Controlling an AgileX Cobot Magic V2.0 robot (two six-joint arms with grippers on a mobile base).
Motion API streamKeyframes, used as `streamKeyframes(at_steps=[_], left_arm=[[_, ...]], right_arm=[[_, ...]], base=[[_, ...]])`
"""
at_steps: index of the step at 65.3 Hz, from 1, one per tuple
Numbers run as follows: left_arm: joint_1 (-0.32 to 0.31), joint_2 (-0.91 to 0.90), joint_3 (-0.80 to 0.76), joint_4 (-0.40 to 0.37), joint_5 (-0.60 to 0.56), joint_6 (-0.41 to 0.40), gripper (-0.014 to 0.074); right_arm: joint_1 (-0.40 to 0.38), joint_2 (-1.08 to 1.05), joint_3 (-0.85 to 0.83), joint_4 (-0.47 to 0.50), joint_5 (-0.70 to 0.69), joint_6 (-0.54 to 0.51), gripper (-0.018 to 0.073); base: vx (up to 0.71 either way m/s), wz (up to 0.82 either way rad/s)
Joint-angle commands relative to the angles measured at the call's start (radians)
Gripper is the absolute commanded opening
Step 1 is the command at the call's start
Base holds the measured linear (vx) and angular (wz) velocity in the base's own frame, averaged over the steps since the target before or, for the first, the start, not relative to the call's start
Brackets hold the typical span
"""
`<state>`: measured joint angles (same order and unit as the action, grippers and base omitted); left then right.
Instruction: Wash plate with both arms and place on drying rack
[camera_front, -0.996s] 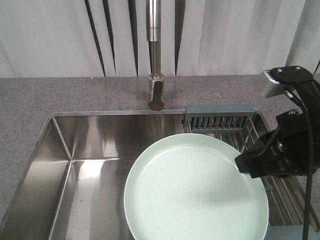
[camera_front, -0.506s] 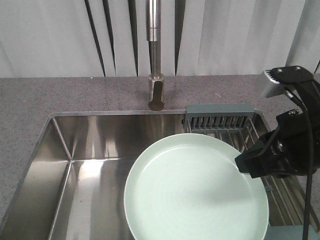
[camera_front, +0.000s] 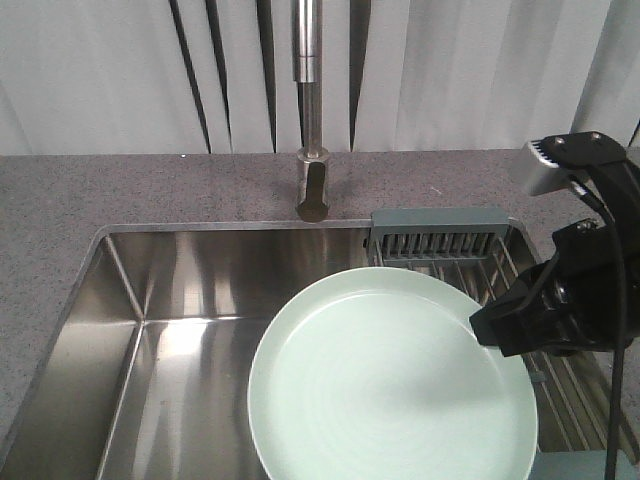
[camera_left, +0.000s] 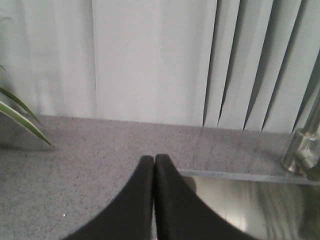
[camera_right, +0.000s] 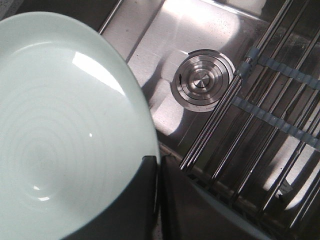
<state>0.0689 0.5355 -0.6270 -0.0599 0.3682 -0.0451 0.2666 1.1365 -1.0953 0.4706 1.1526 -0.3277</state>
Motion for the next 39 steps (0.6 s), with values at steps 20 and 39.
streamKeyframes(at_steps=[20, 39], left_arm=[[-0.006, 0.235, -0.034, -0.009, -0.063, -0.006, 0.0029], [-0.006, 0.387, -0.151, -0.009, 0.003, 0.008, 0.0417]], right_arm=[[0.000, -0.021, -0.023, 0.037, -0.035, -0.010, -0.0008], [0.000, -0.021, -0.023, 0.037, -0.035, -0.010, -0.0008]], base=[[0.00, 0.00], [0.00, 0.00]])
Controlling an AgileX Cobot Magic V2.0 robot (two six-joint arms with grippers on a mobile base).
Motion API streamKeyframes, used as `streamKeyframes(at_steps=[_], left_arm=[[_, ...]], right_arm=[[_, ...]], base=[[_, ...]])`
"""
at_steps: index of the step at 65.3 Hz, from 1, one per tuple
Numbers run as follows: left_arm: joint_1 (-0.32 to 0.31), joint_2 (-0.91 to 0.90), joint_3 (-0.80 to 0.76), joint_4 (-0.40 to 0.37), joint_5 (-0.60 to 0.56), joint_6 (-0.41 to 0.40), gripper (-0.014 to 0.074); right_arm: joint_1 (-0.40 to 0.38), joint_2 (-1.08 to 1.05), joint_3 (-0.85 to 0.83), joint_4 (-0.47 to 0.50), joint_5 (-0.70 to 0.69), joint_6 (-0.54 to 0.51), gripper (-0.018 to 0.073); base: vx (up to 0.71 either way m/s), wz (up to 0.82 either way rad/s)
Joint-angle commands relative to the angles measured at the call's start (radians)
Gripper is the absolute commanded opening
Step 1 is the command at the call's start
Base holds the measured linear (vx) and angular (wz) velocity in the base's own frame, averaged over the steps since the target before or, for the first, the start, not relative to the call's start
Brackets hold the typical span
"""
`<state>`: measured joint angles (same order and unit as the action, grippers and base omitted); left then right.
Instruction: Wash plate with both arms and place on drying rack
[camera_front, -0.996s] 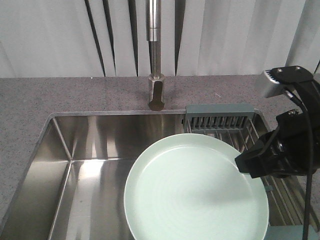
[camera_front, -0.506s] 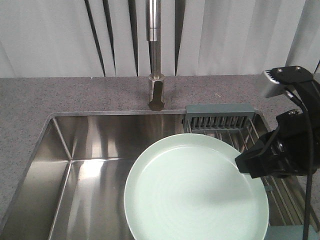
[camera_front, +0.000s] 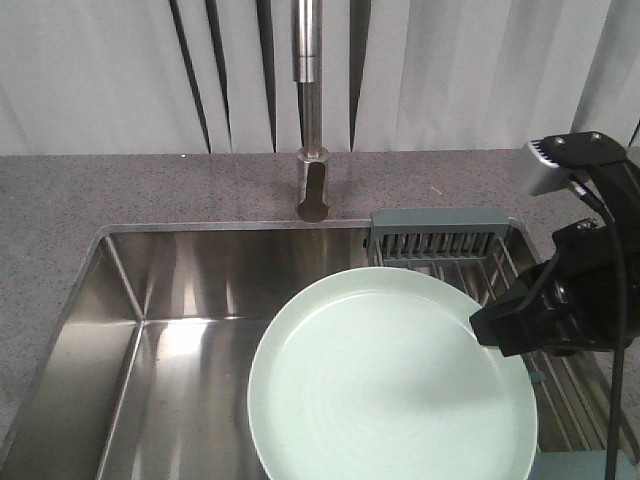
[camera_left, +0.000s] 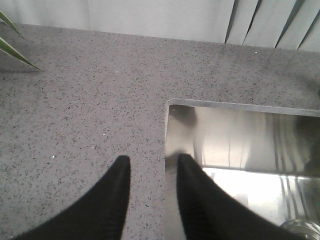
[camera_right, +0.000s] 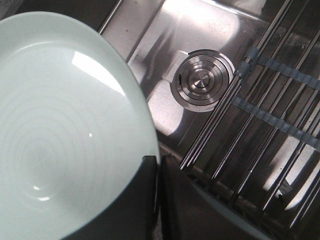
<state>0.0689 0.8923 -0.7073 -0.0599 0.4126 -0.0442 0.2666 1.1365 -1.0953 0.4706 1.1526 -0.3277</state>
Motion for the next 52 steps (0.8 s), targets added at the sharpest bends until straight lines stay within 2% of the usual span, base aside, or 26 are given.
streamKeyframes(at_steps=[1, 7, 10, 15, 18, 31, 35, 43, 52], left_arm=[[-0.006, 0.033, -0.078, -0.009, -0.037, 0.010, 0.0435], [-0.006, 0.078, -0.125, -0.010, 0.006, 0.038, 0.0533], [-0.006, 0.102, -0.151, -0.024, 0.036, 0.064, 0.0552], [-0.006, 0.135, -0.190, -0.079, 0.092, 0.148, 0.0559], [-0.006, 0.157, -0.211, -0.124, 0.123, 0.228, 0.0556], [-0.006, 0.240, -0.260, -0.402, 0.187, 0.592, 0.0522], [-0.006, 0.268, -0.260, -0.523, 0.192, 0.702, 0.0511], [-0.006, 0.328, -0.271, -0.700, 0.228, 0.923, 0.0495], [-0.006, 0.400, -0.306, -0.846, 0.296, 1.102, 0.0495]], right_arm=[[0.000, -0.021, -0.023, 0.037, -0.035, -0.010, -0.0008], [0.000, -0.021, -0.023, 0.037, -0.035, -0.010, -0.0008], [0.000, -0.021, -0.023, 0.037, -0.035, -0.010, -0.0008], [0.000, -0.021, -0.023, 0.037, -0.035, -0.010, -0.0008], [0.000, -0.021, -0.023, 0.037, -0.035, -0.010, -0.0008], [0.000, -0.021, -0.023, 0.037, -0.035, -0.010, -0.0008], [0.000, -0.021, -0.023, 0.037, -0.035, -0.010, -0.0008], [0.000, -0.021, -0.023, 0.037, -0.035, -0.010, -0.0008], [0.000, -0.021, -0.023, 0.037, -0.035, -0.010, -0.0008]], base=[[0.00, 0.00], [0.00, 0.00], [0.00, 0.00], [0.00, 0.00], [0.00, 0.00], [0.00, 0.00], [0.00, 0.00], [0.00, 0.00], [0.00, 0.00]])
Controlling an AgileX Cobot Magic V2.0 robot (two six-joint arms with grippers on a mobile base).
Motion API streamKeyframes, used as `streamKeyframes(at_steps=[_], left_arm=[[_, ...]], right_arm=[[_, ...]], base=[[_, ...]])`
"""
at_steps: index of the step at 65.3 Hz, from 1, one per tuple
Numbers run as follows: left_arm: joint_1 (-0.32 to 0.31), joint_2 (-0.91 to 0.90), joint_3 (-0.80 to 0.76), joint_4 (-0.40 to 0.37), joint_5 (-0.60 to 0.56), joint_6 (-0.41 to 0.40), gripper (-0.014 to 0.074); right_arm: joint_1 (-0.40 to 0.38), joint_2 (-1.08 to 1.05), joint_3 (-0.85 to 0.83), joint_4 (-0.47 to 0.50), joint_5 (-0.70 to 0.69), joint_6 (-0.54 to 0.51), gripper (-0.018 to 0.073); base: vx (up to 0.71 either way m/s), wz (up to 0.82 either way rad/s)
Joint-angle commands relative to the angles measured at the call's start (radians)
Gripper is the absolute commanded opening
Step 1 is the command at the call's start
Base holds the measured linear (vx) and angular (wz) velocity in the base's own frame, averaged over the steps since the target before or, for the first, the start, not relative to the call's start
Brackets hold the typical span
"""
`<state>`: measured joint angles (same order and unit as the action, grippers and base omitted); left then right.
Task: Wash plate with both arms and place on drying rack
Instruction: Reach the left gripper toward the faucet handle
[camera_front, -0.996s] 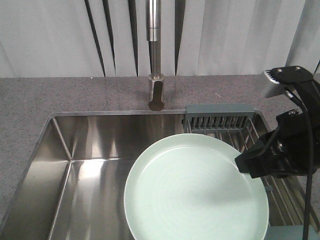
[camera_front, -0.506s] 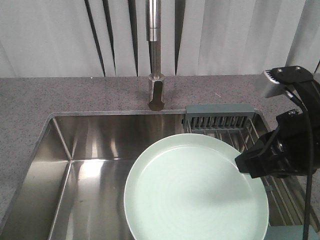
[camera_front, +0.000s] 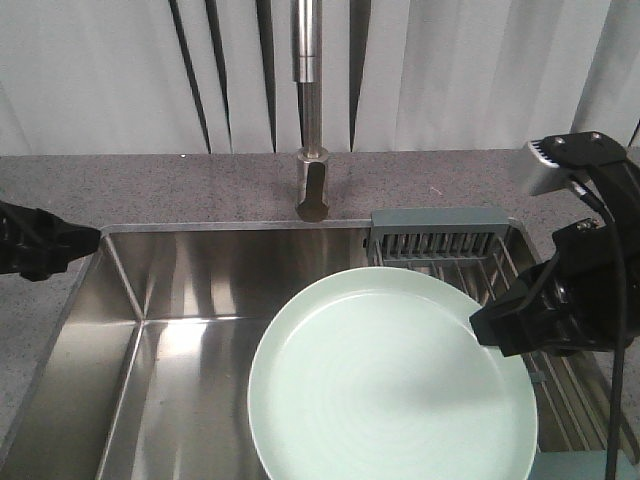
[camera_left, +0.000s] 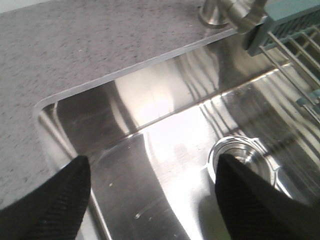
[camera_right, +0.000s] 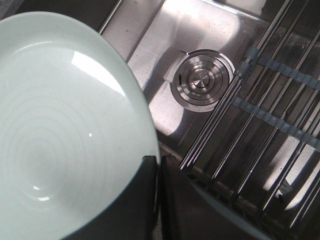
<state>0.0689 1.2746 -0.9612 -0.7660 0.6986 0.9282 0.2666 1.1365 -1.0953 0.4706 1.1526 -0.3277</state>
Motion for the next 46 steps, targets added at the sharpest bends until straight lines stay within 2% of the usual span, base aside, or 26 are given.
streamKeyframes(at_steps=[1, 5, 14, 28, 46], left_arm=[[-0.006, 0.025, -0.060, -0.152, 0.017, 0.144, 0.0495], [-0.006, 0.058, -0.083, -0.211, 0.046, 0.200, 0.0495], [-0.014, 0.130, -0.139, -0.289, 0.104, 0.328, 0.0495], [-0.090, 0.229, -0.238, -0.297, 0.122, 0.476, 0.0495], [-0.182, 0.385, -0.419, -0.298, 0.194, 0.570, 0.0495]], right_arm=[[0.000, -0.021, -0.023, 0.037, -0.035, -0.010, -0.0008], [0.000, -0.021, -0.023, 0.037, -0.035, -0.010, -0.0008], [0.000, -0.021, -0.023, 0.037, -0.035, -0.010, -0.0008], [0.000, -0.021, -0.023, 0.037, -0.035, -0.010, -0.0008], [0.000, -0.021, -0.023, 0.037, -0.035, -0.010, -0.0008]], base=[[0.00, 0.00], [0.00, 0.00], [0.00, 0.00], [0.00, 0.00], [0.00, 0.00]])
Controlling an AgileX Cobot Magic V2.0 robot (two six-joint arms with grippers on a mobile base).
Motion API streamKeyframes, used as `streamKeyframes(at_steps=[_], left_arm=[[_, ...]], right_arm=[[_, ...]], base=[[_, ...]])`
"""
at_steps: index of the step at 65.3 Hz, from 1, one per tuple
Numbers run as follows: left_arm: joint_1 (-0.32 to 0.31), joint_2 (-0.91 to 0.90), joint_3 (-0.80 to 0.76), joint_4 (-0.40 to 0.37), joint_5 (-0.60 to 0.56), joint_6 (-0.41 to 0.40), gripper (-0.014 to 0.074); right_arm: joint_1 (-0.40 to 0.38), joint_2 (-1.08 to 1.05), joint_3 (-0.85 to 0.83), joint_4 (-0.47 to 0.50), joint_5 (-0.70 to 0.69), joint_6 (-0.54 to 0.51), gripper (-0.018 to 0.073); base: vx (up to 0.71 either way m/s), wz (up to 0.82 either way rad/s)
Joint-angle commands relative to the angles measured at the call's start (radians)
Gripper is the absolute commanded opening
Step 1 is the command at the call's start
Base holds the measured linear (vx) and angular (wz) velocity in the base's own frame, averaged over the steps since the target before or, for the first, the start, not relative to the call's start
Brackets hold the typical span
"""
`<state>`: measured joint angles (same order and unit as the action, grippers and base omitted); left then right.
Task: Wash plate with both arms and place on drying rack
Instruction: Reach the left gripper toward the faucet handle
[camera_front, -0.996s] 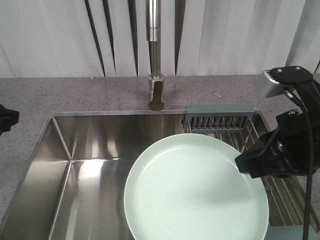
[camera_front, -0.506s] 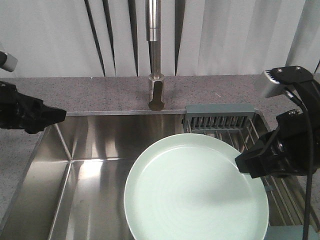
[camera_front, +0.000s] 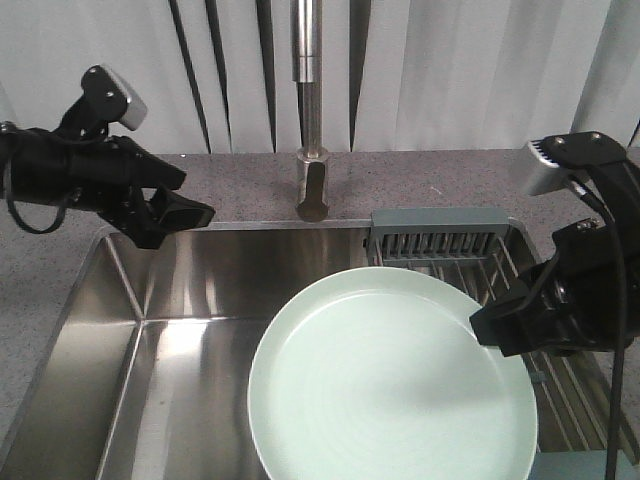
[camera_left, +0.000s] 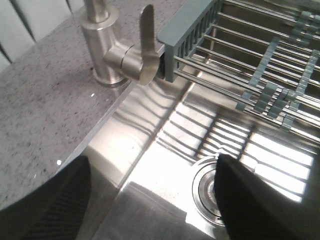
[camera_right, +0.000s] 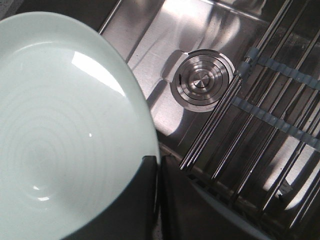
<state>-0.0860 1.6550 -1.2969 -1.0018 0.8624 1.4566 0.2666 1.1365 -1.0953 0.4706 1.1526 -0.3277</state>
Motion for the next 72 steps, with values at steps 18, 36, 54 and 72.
streamKeyframes(at_steps=[18, 36, 54, 72], left_arm=[[-0.073, 0.162, -0.256, -0.082, 0.085, 0.062, 0.0495], [-0.131, 0.308, -0.428, -0.088, 0.083, 0.071, 0.0495], [-0.178, 0.425, -0.592, -0.089, 0.084, 0.071, 0.0495], [-0.209, 0.451, -0.634, -0.096, 0.105, 0.071, 0.0495]], right_arm=[[0.000, -0.021, -0.023, 0.037, -0.035, -0.010, -0.0008], [0.000, -0.021, -0.023, 0.037, -0.035, -0.010, -0.0008], [0.000, -0.021, -0.023, 0.037, -0.035, -0.010, -0.0008], [0.000, -0.021, -0.023, 0.037, -0.035, -0.010, -0.0008]], base=[[0.00, 0.00], [0.00, 0.00], [0.00, 0.00], [0.00, 0.00]])
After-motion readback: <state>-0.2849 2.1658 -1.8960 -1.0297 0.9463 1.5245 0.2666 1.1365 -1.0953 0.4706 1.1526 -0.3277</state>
